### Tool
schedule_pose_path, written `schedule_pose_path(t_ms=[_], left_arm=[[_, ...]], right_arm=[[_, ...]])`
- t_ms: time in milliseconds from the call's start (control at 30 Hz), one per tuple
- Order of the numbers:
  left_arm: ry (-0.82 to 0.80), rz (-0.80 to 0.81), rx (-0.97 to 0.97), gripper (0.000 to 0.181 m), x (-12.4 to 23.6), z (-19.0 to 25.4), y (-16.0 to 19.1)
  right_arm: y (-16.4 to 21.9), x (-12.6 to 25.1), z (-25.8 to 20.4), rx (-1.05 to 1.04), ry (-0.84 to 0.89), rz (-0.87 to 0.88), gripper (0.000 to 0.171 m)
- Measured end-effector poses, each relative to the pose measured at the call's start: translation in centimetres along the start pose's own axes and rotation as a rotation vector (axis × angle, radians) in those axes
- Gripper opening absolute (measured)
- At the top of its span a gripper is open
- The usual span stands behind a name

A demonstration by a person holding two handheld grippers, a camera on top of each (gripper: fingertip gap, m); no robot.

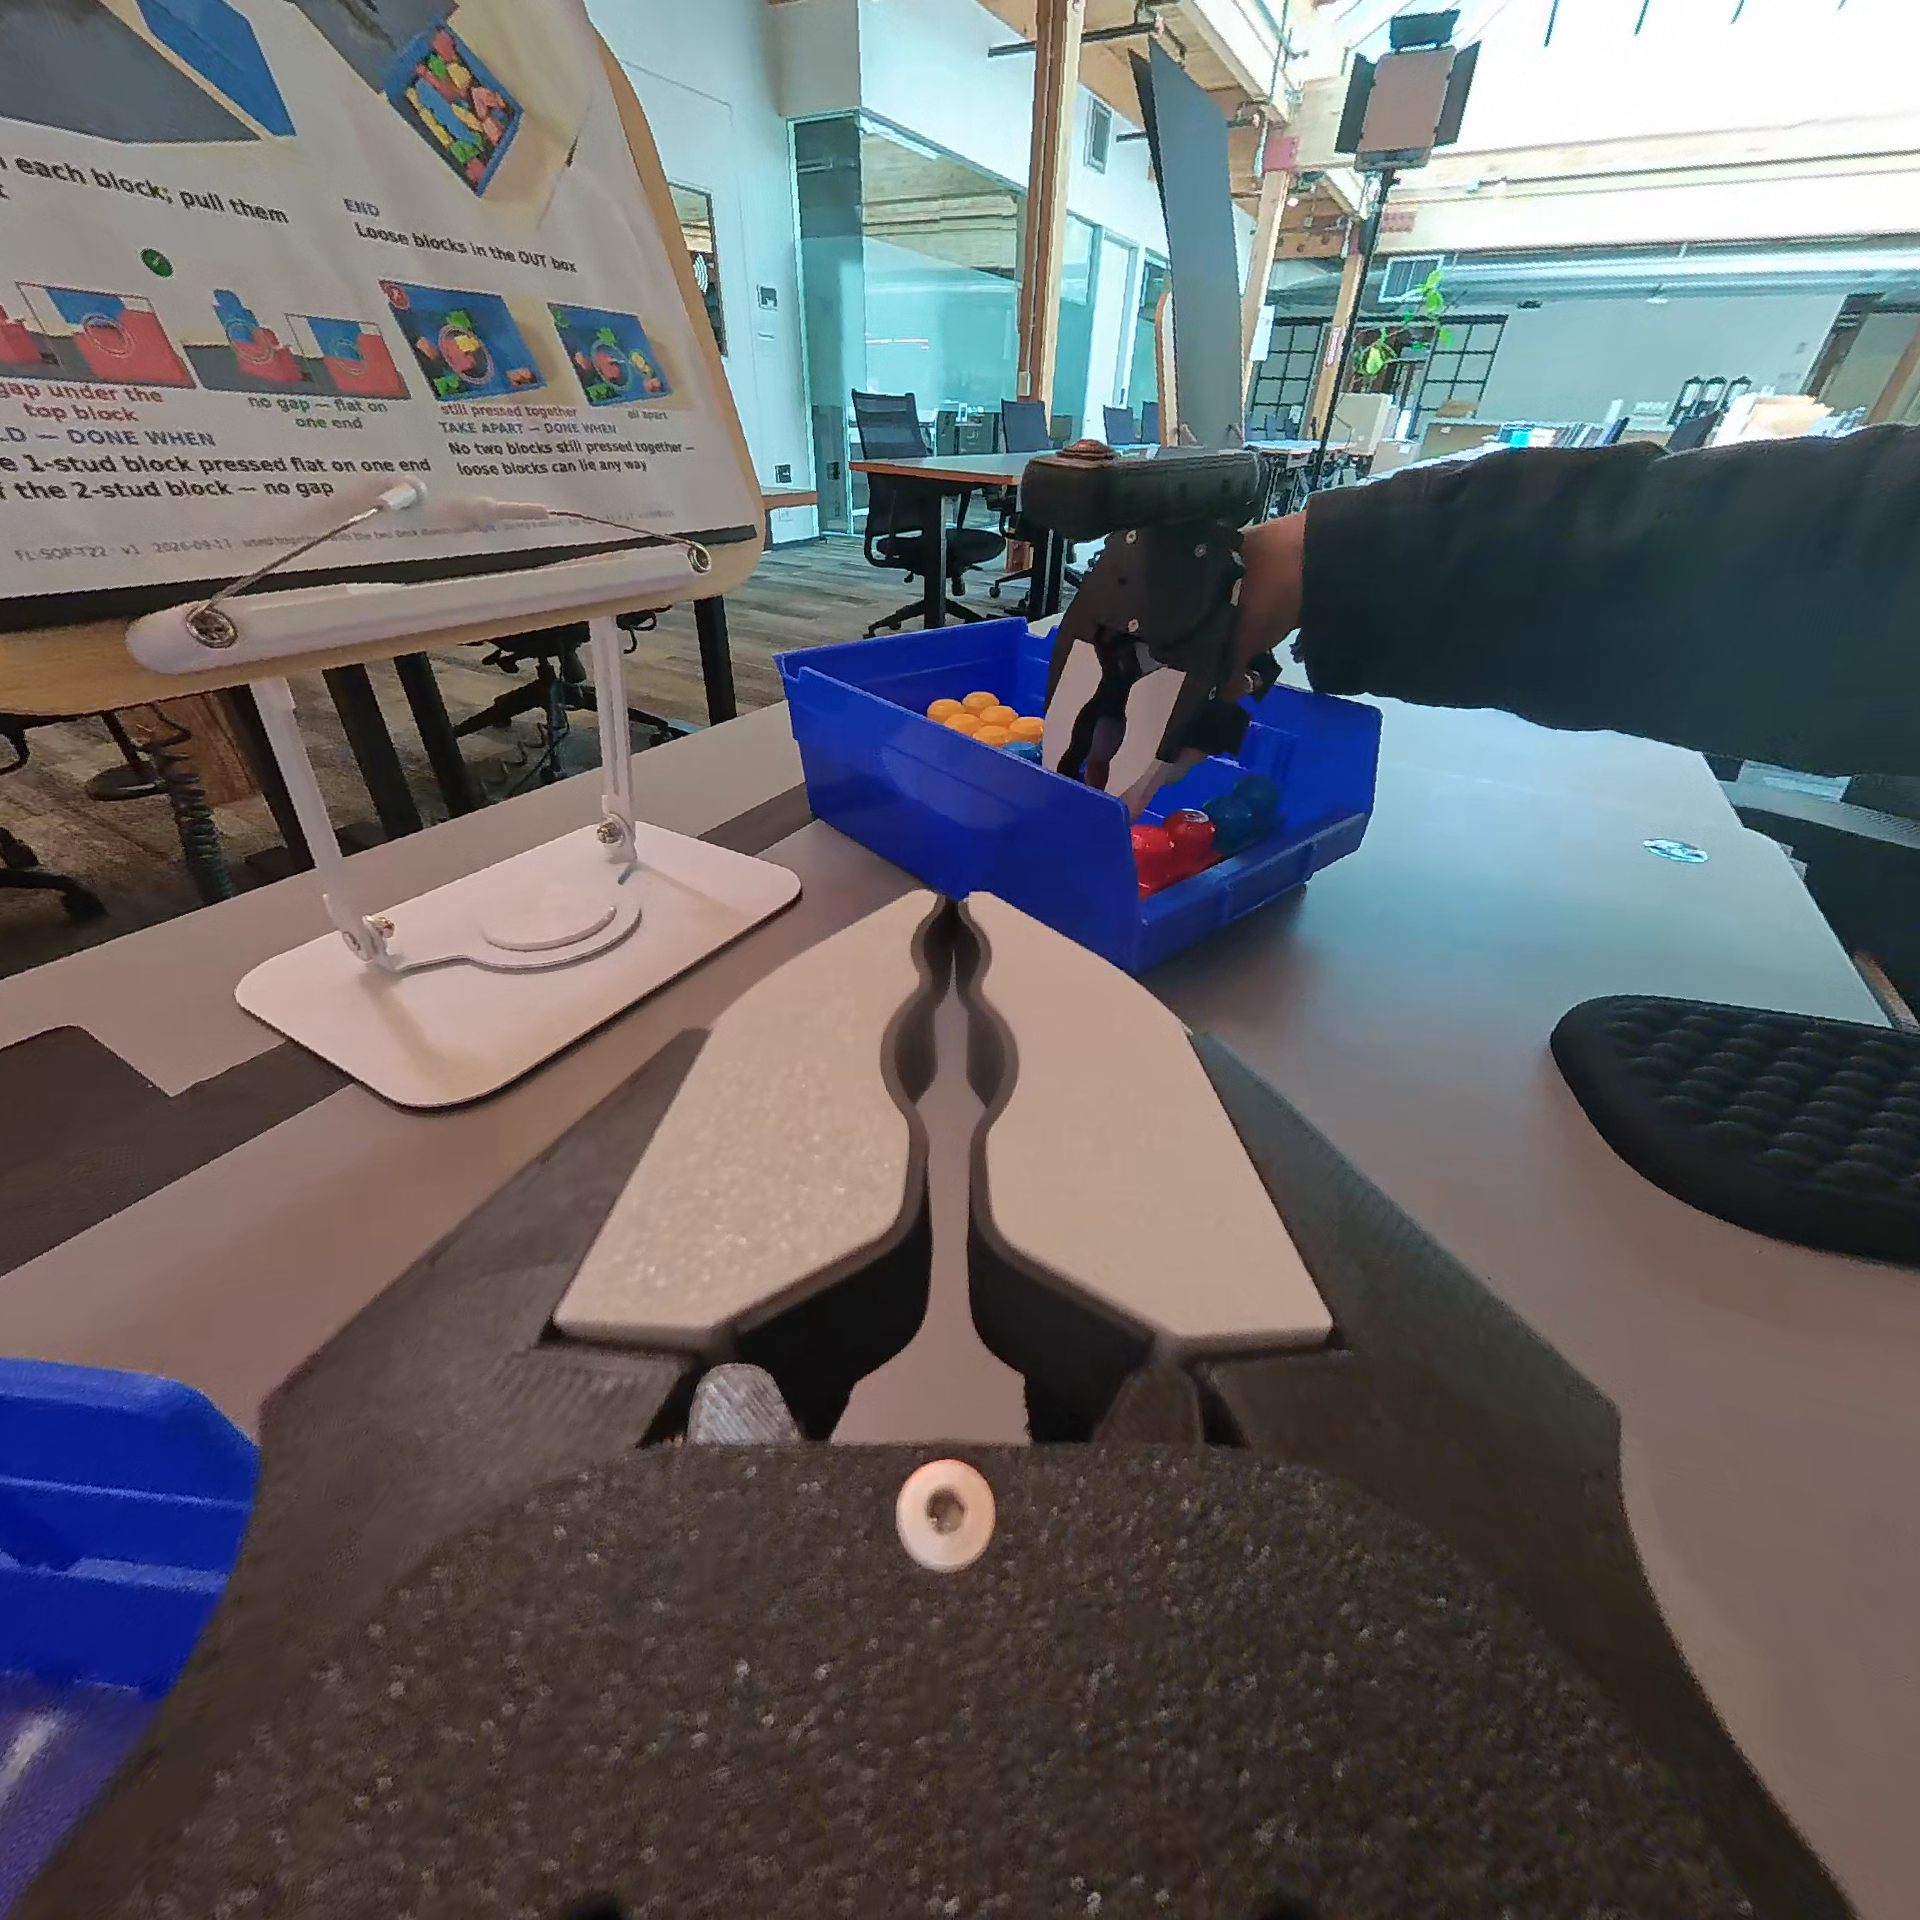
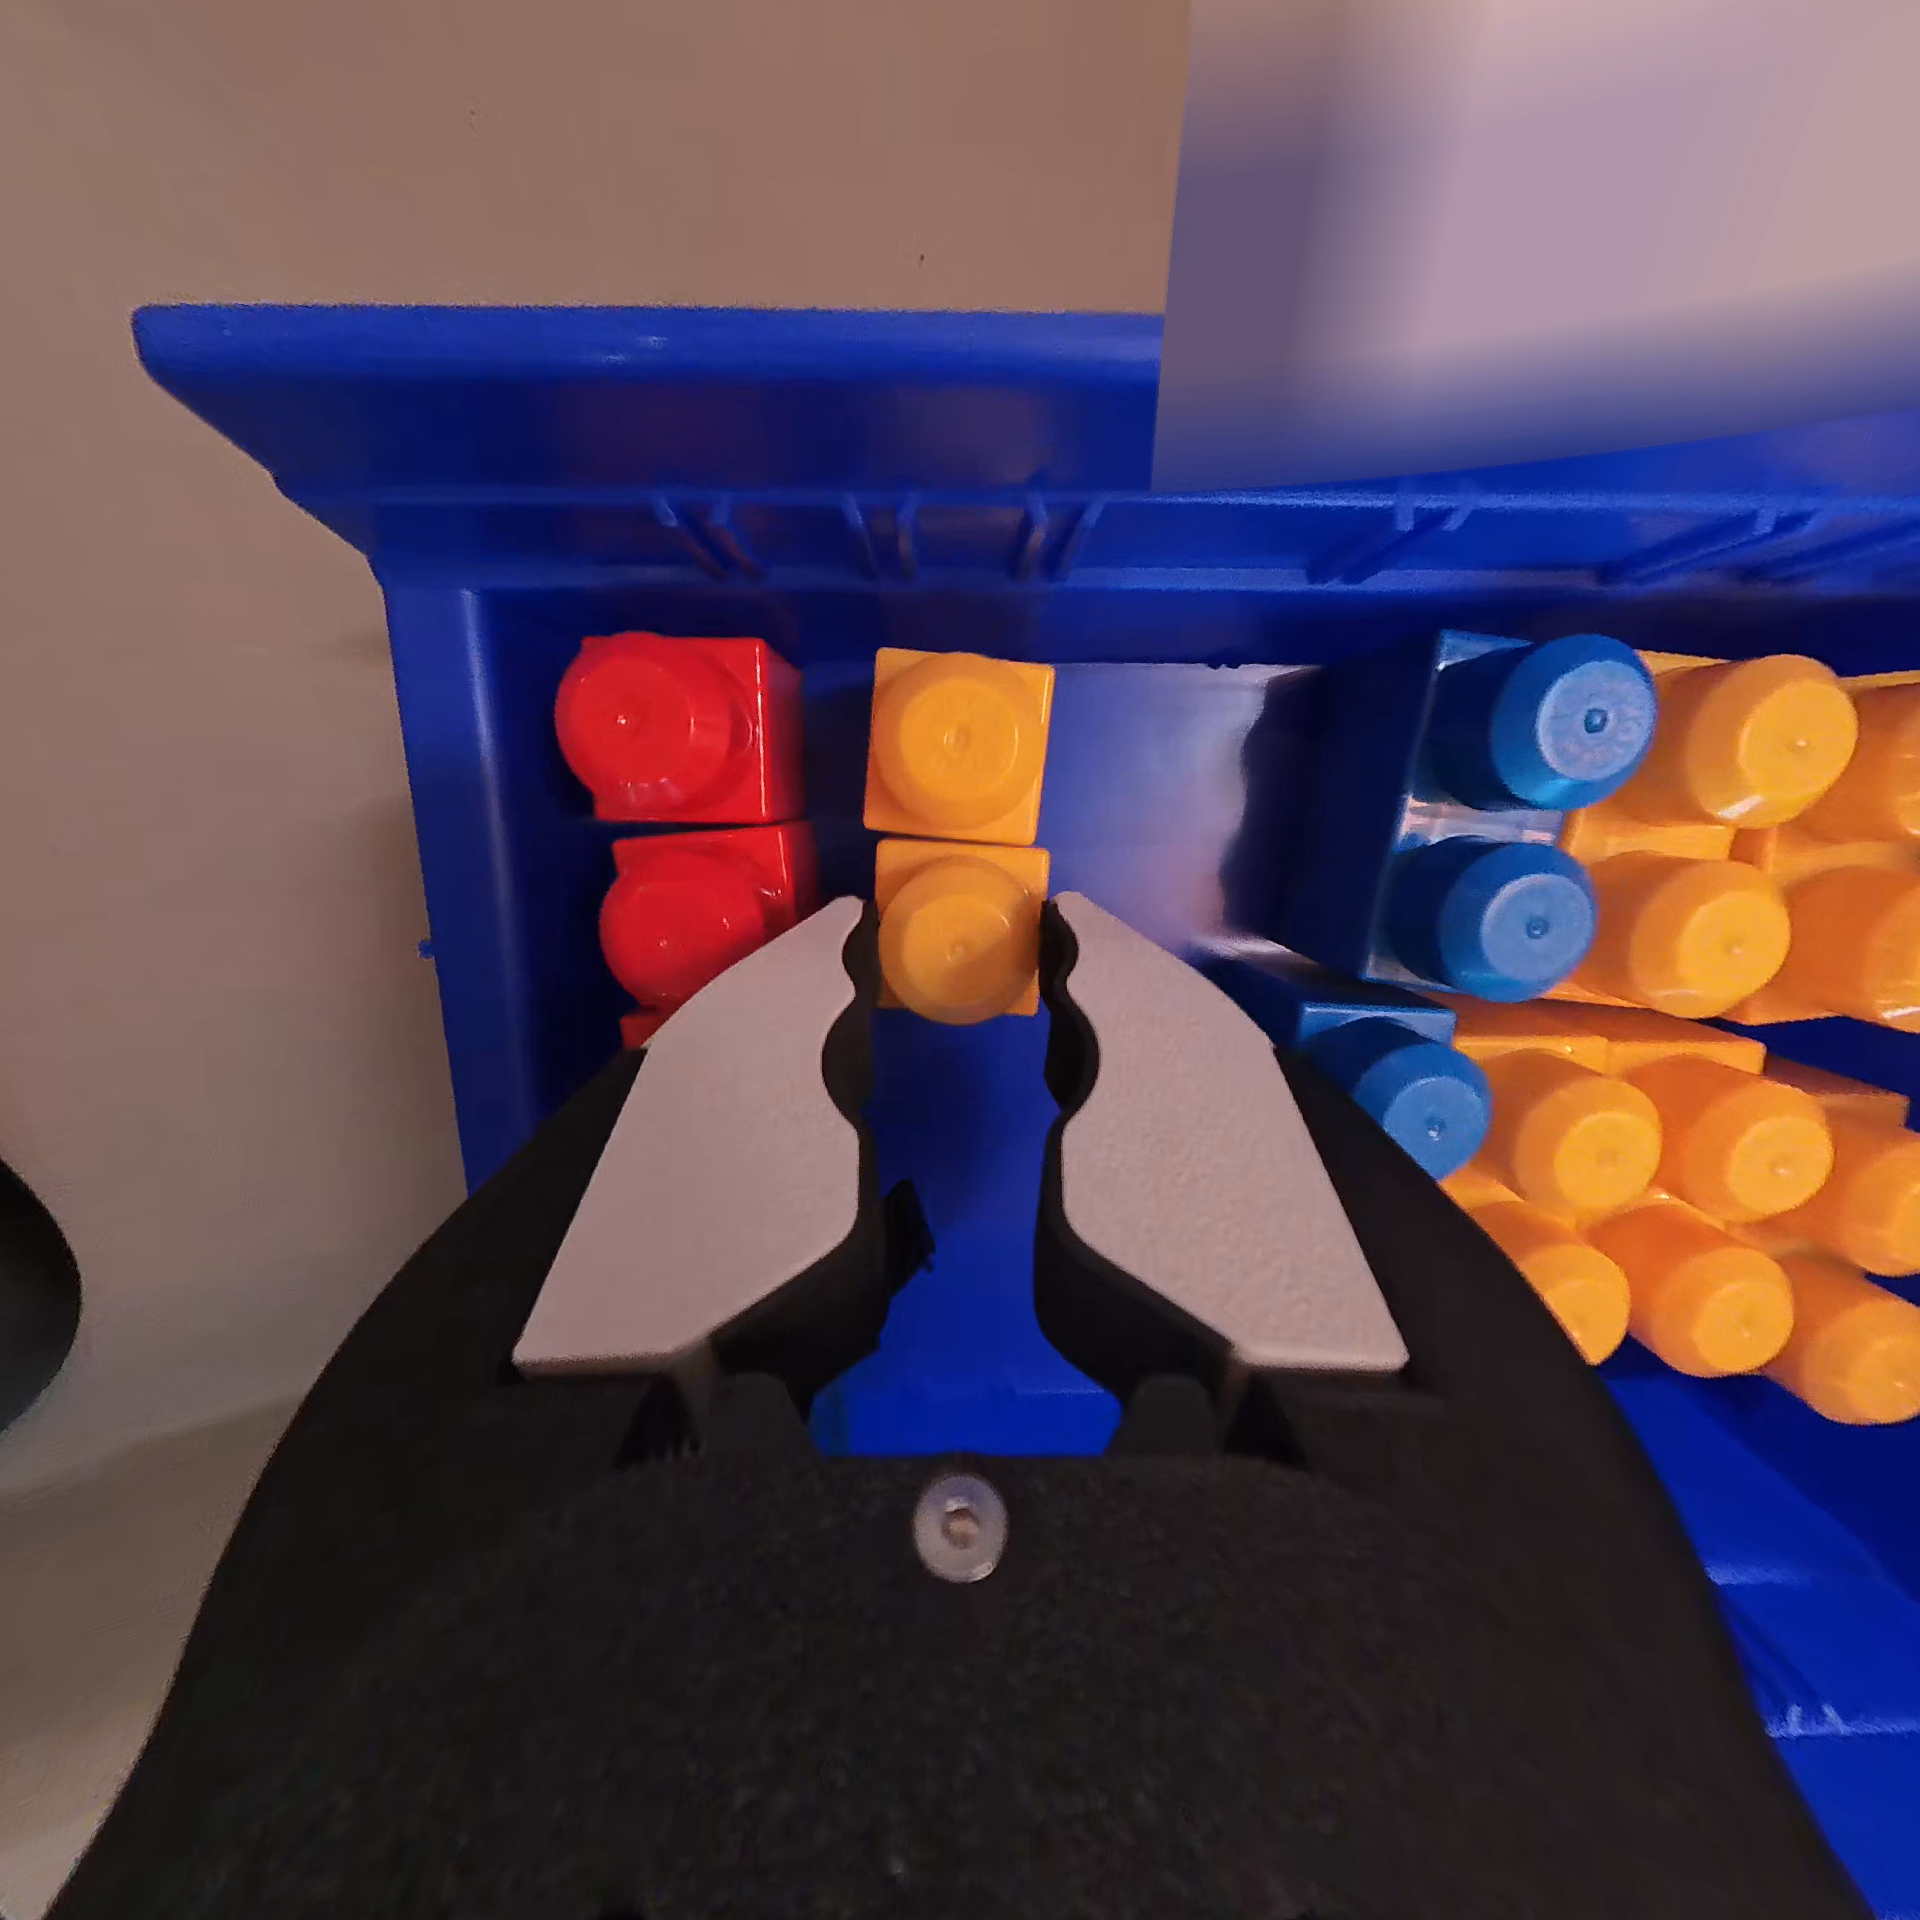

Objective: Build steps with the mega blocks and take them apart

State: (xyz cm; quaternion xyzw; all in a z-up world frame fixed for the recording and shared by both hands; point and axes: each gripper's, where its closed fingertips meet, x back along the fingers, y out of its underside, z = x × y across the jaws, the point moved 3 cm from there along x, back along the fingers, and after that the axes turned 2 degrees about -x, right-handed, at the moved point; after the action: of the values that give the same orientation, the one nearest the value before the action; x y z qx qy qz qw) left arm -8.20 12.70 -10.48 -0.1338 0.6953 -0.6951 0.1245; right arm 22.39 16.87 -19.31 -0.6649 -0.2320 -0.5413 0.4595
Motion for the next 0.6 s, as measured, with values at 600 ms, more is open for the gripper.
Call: schedule_pose_path(t_ms=[600], left_arm=[[-0.036,-0.016,-0.003,0.000,0.2,-0.8,0.6]], right_arm=[[-12.6,11.5,-5.1,-0.241,0.274,0.882,0.021]])
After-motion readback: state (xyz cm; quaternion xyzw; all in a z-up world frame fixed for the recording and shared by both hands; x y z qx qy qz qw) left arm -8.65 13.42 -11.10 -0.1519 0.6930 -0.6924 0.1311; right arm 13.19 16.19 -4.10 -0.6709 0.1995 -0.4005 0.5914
